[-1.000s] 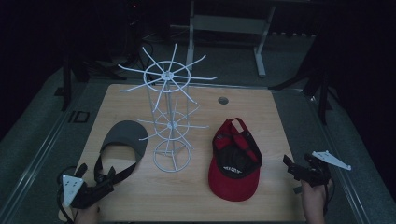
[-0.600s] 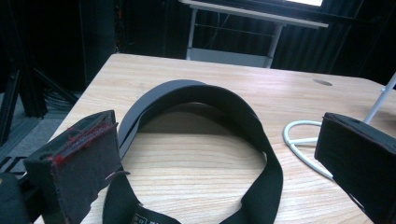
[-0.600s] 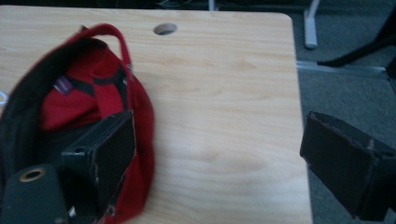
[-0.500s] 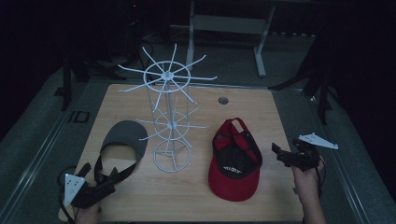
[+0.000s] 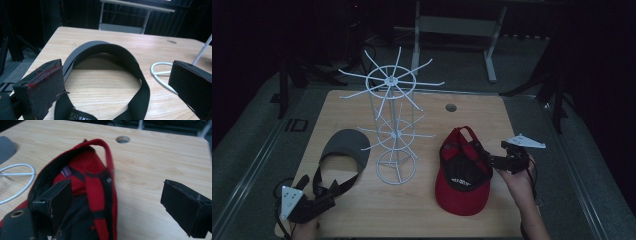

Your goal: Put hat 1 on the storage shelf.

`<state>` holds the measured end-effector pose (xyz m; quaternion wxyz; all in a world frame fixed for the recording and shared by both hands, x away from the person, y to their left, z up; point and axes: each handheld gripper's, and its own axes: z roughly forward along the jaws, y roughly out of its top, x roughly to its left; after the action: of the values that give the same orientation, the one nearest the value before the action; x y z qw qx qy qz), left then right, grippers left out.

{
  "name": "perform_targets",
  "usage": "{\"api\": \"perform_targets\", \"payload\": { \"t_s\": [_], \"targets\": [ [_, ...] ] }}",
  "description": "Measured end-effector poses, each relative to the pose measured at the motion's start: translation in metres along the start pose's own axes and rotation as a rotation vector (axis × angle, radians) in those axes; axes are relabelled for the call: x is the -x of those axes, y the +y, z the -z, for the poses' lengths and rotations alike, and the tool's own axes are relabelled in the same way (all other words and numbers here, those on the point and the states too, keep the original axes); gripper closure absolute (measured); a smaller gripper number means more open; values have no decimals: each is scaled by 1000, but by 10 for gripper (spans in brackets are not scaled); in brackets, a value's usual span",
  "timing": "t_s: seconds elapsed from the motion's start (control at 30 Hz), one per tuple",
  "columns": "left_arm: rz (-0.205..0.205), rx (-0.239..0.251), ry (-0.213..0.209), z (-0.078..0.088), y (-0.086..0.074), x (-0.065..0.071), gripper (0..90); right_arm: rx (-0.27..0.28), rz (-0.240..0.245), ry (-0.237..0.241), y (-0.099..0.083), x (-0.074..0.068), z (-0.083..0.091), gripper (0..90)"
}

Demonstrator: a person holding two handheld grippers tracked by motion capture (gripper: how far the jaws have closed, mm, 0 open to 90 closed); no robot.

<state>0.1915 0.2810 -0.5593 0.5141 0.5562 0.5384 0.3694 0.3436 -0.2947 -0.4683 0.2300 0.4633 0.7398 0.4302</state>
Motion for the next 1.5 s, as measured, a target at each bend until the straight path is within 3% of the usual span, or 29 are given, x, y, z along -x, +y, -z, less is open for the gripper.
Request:
{"api": "perform_targets", "payload": {
  "t_s": [0.33, 0.7, 0.73, 0.83, 0.93, 0.97, 1.07, 1.13, 1.17, 1.23, 1.43, 1.5],
  "targets": [
    [-1, -4, -7, 1, 0, 1, 5, -56, 57, 12, -12, -8, -28, 152],
    [-2, -4, -12, 0, 1, 1, 5, -188, 176, -35, -31, -22, -58, 213],
    [-3, -4, -12, 0, 0, 1, 5, -210, 206, -48, -34, -25, -61, 246],
    [-2, -5, -12, 0, 0, 1, 5, -235, 223, -63, -36, -26, -65, 263],
    [6, -4, -11, 0, 0, 1, 5, -268, 241, -92, -39, -26, -71, 393],
    [8, -1, -12, 0, 0, 0, 5, -268, 241, -92, -39, -26, -71, 393],
    [12, 0, -11, 0, 0, 0, 5, -270, 251, -103, -40, -26, -72, 591],
    [15, 2, -14, 0, 0, 0, 5, -256, 241, -85, -39, -26, -70, 708],
    [15, 2, -14, 0, 0, 0, 5, -256, 241, -85, -39, -26, -70, 708],
    [28, 6, -25, -1, -1, -1, 5, -256, 239, -81, -36, -24, -68, 826],
    [26, 4, -20, -1, -1, -1, 5, -200, 203, -89, -27, -23, -57, 853],
    [26, 3, -18, -1, -1, -1, 5, -166, 213, -100, -23, -23, -51, 853]
  ]
}}
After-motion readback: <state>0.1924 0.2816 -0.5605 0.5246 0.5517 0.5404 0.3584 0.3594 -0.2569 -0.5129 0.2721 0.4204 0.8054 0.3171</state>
